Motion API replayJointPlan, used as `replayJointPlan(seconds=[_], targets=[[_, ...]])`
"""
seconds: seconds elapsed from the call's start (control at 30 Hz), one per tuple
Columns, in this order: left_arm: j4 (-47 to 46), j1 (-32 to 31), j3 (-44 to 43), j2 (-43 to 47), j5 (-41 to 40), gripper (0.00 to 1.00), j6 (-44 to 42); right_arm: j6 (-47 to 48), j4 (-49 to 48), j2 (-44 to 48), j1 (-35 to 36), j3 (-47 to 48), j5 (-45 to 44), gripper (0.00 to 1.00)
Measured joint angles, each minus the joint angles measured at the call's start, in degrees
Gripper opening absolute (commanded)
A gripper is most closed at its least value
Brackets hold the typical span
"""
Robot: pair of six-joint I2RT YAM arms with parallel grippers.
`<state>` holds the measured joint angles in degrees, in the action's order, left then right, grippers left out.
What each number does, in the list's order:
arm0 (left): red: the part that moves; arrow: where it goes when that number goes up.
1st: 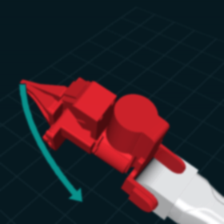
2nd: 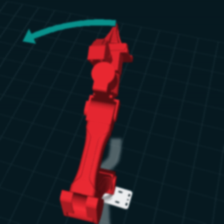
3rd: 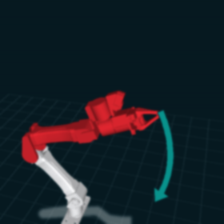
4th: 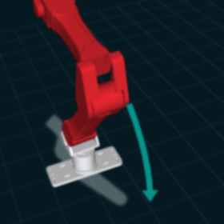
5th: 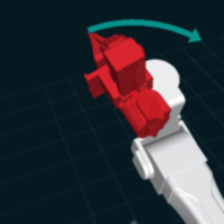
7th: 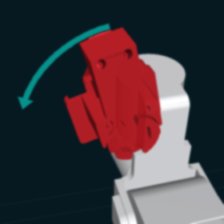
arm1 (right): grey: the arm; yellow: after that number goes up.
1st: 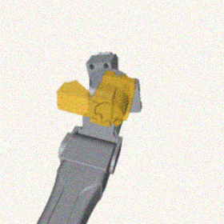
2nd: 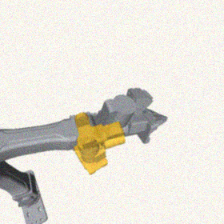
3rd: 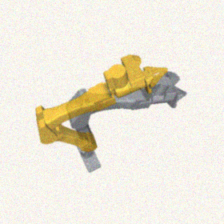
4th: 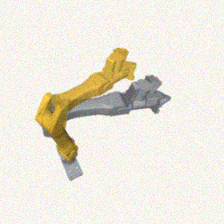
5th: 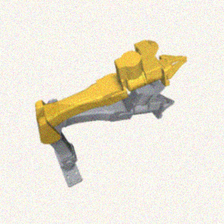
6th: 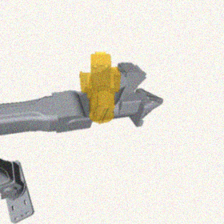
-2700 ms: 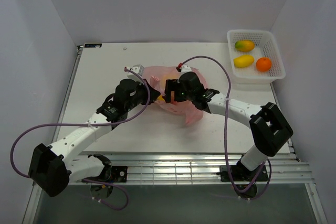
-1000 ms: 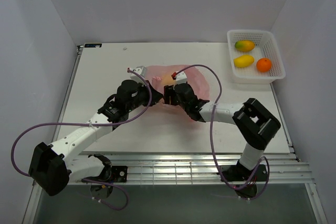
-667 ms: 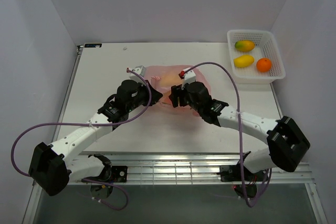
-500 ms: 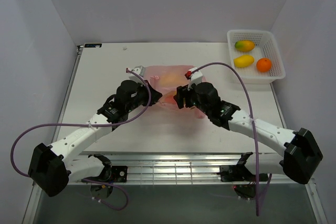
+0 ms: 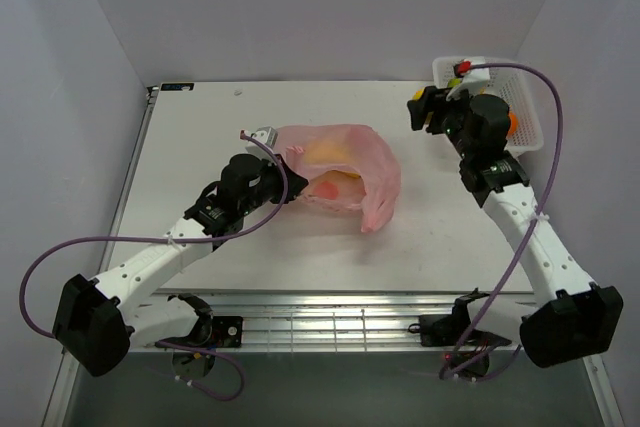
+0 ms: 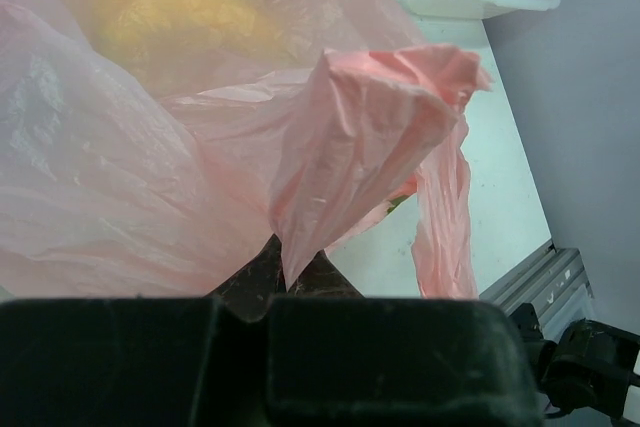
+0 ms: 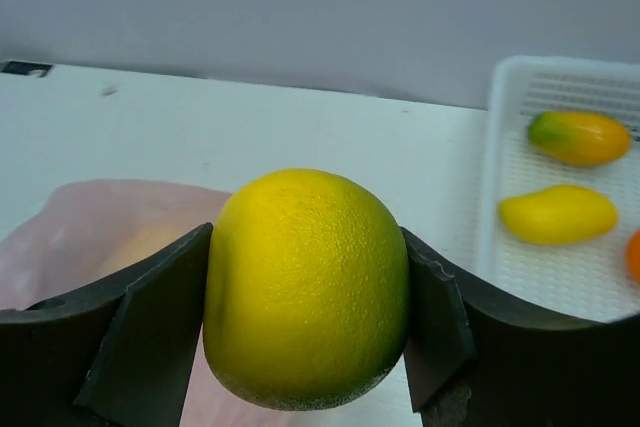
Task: Take the fake fruits out of the plastic bag
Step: Place the fake fruit in the bin, then take out the fake fruit from the plastic bag.
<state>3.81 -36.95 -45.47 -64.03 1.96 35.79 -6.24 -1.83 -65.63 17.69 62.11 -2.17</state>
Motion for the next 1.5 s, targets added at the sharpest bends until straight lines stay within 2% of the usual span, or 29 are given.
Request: replayJointPlan(seconds=[0.17, 0.27, 0.3, 0.33, 0.4, 0.47, 0.5, 0.53, 0.57, 0.77, 0.83, 0.93, 1.0, 1.1, 1.17, 1.23, 1.33, 1.5], targets=[[0.0, -0.02, 0.13, 0.61, 0.0, 0.0, -0.9, 0.96, -0.02, -14.27, -14.8, 8.55, 0.83, 0.11], [-0.04, -0.04, 0.13, 0.98, 0.0, 0.0, -1.62, 1.14, 0.87, -24.5, -20.81, 14.29, 0.11, 0.19], [-0.04, -0.04, 0.13, 1.05, 0.04, 0.0, -1.9, 1.22, 1.4, -27.76, -22.4, 16.35, -0.59, 0.25], [-0.09, -0.04, 0.13, 1.07, 0.07, 0.0, -2.08, 1.36, 1.77, -30.73, -23.69, 18.16, -1.33, 0.37], [-0.24, -0.04, 0.13, 1.09, 0.17, 0.0, -2.38, 1.68, 2.67, -35.63, -25.44, 21.2, -2.6, 0.77], [-0.55, -0.04, 0.13, 1.09, 0.28, 0.0, -2.56, 1.97, 4.59, -40.15, -26.64, 24.74, -3.34, 0.84], [-0.66, -0.07, 0.13, 1.11, 0.33, 0.0, -2.62, 2.12, 5.79, -41.97, -26.99, 26.6, -3.76, 0.95], [-0.83, -0.09, 0.13, 1.11, 0.37, 0.0, -2.78, 1.97, 6.86, -43.52, -27.19, 28.13, -4.42, 0.96], [-0.9, -0.11, 0.13, 1.14, 0.37, 0.0, -2.82, 2.08, 7.72, -44.52, -27.28, 29.22, -5.03, 0.9], [-1.18, -0.31, 0.17, 1.64, 0.24, 0.0, -2.91, 2.12, 10.45, -43.45, -27.23, 29.57, -4.63, 0.9], [-1.29, -0.31, 0.17, 1.84, 0.13, 0.0, -2.89, 2.21, 11.34, -40.85, -26.97, 28.28, -0.63, 0.9], [-1.29, -0.31, 0.17, 1.9, 0.07, 0.0, -2.71, 2.1, 11.96, -32.04, -25.05, 22.53, 7.87, 0.9], [-1.29, -0.31, 0.22, 1.88, -0.02, 0.0, -2.45, 1.77, 10.95, -24.37, -21.18, 16.39, 13.62, 0.9], [-1.27, -0.31, 0.22, 1.88, -0.04, 0.0, -2.21, 1.77, 7.96, -13.49, -8.07, 8.04, 22.43, 0.9], [-1.31, -0.35, 0.22, 1.88, -0.02, 0.0, -1.97, 1.44, 6.71, -9.75, 2.25, 4.52, 27.82, 0.9], [-1.31, -0.42, 0.26, 1.88, -0.04, 0.0, -1.81, 0.57, 6.16, -8.37, 9.64, 1.77, 30.77, 0.9], [-1.46, -0.66, 0.68, 1.9, -0.09, 0.0, -1.62, -1.01, 6.56, -8.7, 15.3, -1.64, 29.22, 0.9], [-1.27, -1.16, 1.25, 2.14, -0.31, 0.0, -1.25, -5.51, 7.06, -11.21, 17.68, -4.76, 23.45, 0.9]])
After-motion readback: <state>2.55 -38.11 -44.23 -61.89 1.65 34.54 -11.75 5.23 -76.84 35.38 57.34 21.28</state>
